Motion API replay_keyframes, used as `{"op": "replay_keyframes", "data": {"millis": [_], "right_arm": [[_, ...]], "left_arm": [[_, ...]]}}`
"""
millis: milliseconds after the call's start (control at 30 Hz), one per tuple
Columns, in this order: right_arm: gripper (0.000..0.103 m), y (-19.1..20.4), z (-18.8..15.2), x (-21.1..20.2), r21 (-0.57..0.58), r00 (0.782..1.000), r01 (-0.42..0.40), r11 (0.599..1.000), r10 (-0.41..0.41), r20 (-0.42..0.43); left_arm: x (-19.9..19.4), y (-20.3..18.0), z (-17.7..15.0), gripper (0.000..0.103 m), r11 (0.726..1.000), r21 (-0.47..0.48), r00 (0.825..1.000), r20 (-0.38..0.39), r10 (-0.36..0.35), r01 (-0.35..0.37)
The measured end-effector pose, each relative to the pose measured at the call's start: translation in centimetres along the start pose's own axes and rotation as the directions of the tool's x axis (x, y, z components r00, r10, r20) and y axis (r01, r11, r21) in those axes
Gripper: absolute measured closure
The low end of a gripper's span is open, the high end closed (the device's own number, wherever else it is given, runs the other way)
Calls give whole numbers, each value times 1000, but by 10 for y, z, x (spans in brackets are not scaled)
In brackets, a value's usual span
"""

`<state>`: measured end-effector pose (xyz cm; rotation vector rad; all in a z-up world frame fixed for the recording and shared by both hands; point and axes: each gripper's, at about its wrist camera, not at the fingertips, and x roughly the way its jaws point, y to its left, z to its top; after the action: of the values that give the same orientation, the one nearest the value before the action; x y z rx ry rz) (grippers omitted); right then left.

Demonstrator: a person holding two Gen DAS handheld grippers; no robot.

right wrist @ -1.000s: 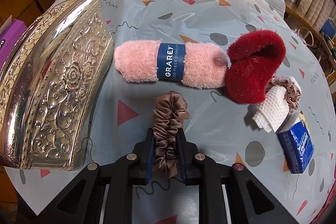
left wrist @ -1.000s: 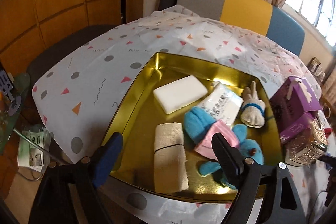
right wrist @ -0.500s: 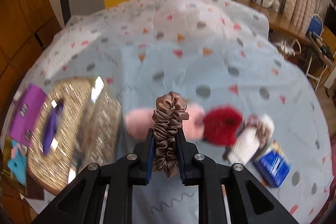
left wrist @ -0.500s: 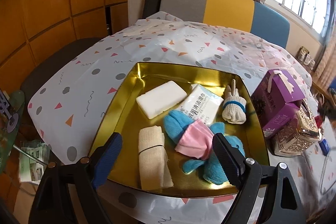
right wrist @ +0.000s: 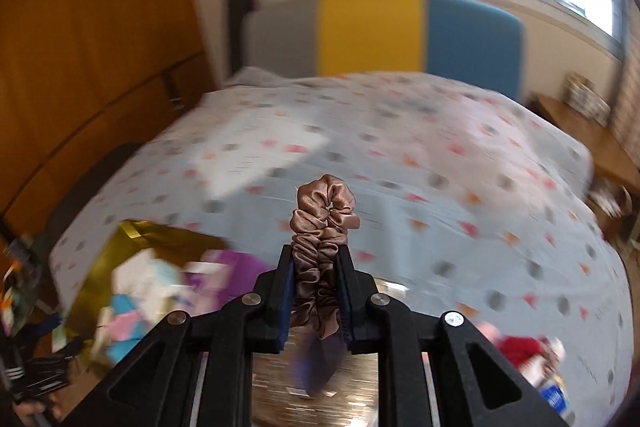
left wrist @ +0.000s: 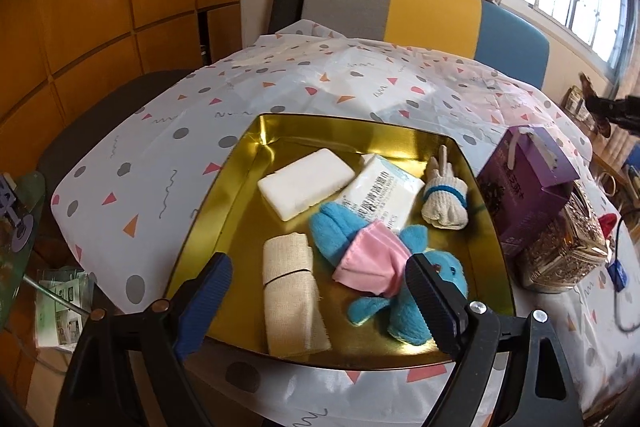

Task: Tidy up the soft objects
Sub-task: 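Carry the brown scrunchie with the right tool into the gold tray and release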

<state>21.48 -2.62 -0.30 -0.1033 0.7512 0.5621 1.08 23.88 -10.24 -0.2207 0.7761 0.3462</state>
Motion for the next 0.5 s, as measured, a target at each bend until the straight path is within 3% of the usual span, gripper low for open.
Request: {"op": "replay_keyframes", "data": {"millis": [67, 100, 167, 200, 267, 367, 500], "right_arm": [[85, 18, 1, 3, -33, 999, -42, 999, 42, -7], [85, 55, -1, 12, -100, 993, -116, 988, 113, -36], [85, 87, -6, 25, -147, 983, -177, 973, 167, -80], [85, 87, -6, 25, -147, 983, -177, 973, 167, -80], [85, 126, -25, 41, -191, 966, -236, 953, 209, -149], [84, 151, -44, 77, -190, 947, -264, 946, 216, -238], [81, 162, -62, 105, -181, 938, -246, 952, 186, -293]], "left_arm": [[1, 5, 0, 14, 1000, -10, 1000, -2, 1, -1], [1, 8, 0, 14, 1000, -14, 1000, 0, 9, -9], [1, 14, -1, 11, 999, -23, 999, 0, 33, -33], [2, 17, -2, 11, 999, -30, 999, -1, 41, -41], [2, 24, -3, 11, 997, -46, 998, 2, 59, -58], [3, 32, -4, 11, 995, -58, 997, 1, 78, -78], [3, 39, -6, 11, 996, -84, 1000, -1, 25, -25]]}}
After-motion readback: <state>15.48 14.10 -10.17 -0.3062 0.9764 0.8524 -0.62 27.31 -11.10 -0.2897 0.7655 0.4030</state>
